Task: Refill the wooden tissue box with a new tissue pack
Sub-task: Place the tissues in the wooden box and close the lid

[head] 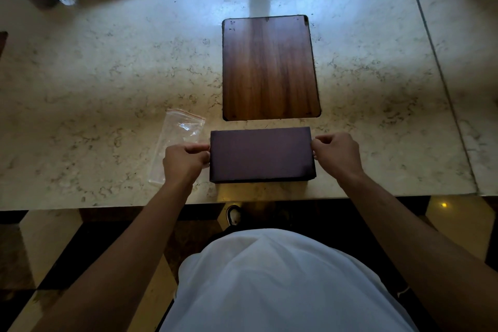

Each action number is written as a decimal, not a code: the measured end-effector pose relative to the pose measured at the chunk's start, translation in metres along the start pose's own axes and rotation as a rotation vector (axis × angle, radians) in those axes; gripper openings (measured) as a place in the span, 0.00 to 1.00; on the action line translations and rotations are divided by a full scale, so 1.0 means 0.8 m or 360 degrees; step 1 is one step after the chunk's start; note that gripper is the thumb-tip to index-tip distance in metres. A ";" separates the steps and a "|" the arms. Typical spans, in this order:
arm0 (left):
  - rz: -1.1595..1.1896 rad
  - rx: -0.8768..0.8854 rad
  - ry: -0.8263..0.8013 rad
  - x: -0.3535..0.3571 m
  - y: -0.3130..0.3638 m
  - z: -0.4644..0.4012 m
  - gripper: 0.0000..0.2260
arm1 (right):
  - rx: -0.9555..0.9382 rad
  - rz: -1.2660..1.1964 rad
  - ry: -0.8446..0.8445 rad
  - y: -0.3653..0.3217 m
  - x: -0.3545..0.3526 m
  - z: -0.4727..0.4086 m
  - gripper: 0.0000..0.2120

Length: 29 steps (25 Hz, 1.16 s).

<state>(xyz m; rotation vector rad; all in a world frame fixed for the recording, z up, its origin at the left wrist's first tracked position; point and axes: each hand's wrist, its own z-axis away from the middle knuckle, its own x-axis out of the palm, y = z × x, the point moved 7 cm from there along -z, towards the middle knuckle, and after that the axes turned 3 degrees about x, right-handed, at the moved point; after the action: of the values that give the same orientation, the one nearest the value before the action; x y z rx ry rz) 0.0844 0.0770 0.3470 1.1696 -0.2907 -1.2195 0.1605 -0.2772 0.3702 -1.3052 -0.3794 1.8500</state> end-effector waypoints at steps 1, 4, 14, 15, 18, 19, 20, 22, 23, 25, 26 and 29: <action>0.0018 -0.0034 0.0014 -0.002 -0.001 0.000 0.10 | -0.0023 0.0038 -0.0006 -0.002 0.000 0.001 0.10; -0.0103 0.0017 0.0031 -0.002 0.003 0.002 0.10 | -0.0078 0.0076 -0.0031 -0.005 0.001 0.005 0.11; -0.0136 -0.0177 -0.0223 0.023 -0.010 -0.021 0.05 | 0.0056 -0.0064 -0.0122 0.014 0.005 -0.010 0.09; -0.0067 -0.0261 -0.0253 0.029 -0.015 -0.020 0.07 | 0.0118 -0.0125 -0.0162 0.020 0.009 -0.015 0.10; 0.0042 -0.0402 -0.0277 0.036 -0.020 -0.019 0.08 | 0.0317 -0.0409 -0.0367 0.033 0.030 -0.023 0.12; 0.0056 -0.0442 -0.0283 0.036 -0.020 -0.020 0.08 | 0.0365 -0.0465 -0.0437 0.034 0.036 -0.023 0.14; 0.0047 -0.0486 -0.0299 0.035 -0.021 -0.020 0.09 | 0.0420 -0.0506 -0.0491 0.035 0.041 -0.023 0.16; -0.0034 -0.0581 -0.0373 0.036 -0.024 -0.019 0.13 | 0.0580 -0.0539 -0.0553 0.037 0.045 -0.023 0.22; -0.0087 -0.0609 -0.0424 0.038 -0.024 -0.018 0.15 | 0.0666 -0.0528 -0.0576 0.039 0.045 -0.023 0.25; -0.0166 -0.0624 -0.0498 0.040 -0.022 -0.019 0.18 | 0.0764 -0.0484 -0.0622 0.040 0.047 -0.026 0.29; -0.0192 -0.0633 -0.0518 0.040 -0.020 -0.019 0.19 | 0.0784 -0.0465 -0.0639 0.038 0.048 -0.026 0.29; -0.0223 -0.0670 -0.0581 0.042 -0.012 -0.017 0.22 | 0.0826 -0.0436 -0.0639 0.030 0.047 -0.024 0.29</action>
<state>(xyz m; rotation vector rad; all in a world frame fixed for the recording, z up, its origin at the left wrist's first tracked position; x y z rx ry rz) 0.1015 0.0574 0.3205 0.6093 -0.2105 -1.5309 0.1617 -0.2674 0.3224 -0.5061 -0.2446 1.8052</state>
